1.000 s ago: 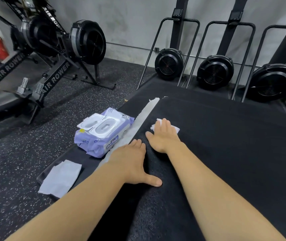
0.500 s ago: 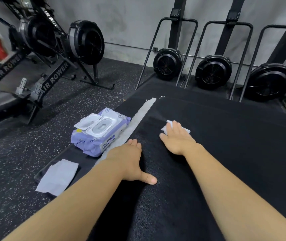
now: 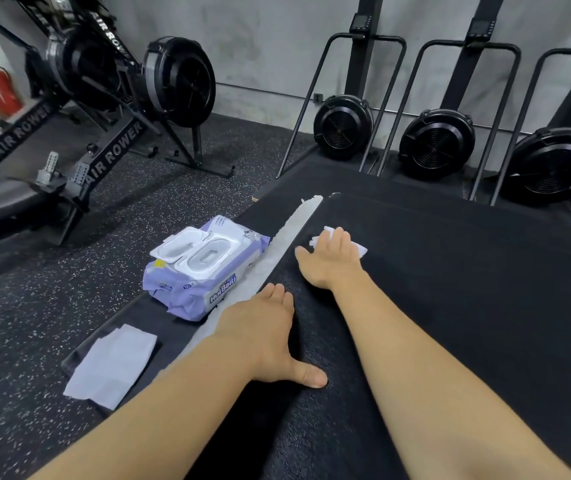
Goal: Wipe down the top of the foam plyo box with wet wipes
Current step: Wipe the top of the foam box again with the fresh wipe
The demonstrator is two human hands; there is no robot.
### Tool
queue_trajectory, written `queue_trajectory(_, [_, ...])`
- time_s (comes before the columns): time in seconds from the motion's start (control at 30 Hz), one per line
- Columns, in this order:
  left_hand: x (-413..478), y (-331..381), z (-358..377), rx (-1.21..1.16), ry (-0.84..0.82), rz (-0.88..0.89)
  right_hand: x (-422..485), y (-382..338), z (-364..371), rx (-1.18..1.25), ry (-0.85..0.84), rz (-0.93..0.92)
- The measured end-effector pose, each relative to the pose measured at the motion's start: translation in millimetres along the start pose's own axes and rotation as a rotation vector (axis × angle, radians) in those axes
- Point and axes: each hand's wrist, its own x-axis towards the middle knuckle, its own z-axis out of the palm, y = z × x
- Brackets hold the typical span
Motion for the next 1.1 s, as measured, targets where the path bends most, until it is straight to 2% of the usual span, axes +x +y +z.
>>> queue_trajectory(0.13, [3,-1,2,-0.009,-0.012,0.0,24,-23,-4,0.057,-0.035,-0.083])
queue_trajectory(0.3, [5,1,-1,-0.001,-0.05,-0.012,22,2,-8,0.067,-0.005,-0.178])
queue_trajectory(0.6, [2,4,-9,0.003,-0.055,-0.022,-14,101,-18,0.014,-0.039,-0.04])
queue_trajectory(0.67, [4,4,-10,0.01,-0.008,-0.03,-17,109,-19,0.006,-0.079,-0.013])
queue_trajectory(0.8, [23,6,-12,0.006,0.19,0.016,-8,90,-15,0.002,-0.021,0.017])
queue_trajectory(0.87, [40,7,-9,-0.017,0.176,0.052,4,70,-12,-0.015,0.028,-0.012])
queue_trajectory(0.97, [60,6,-4,-0.1,0.198,0.066,28,37,-8,-0.006,0.005,-0.043])
queue_trajectory(1.1, [78,1,-1,-0.208,0.257,0.133,57,4,-12,0.125,-0.01,-0.116])
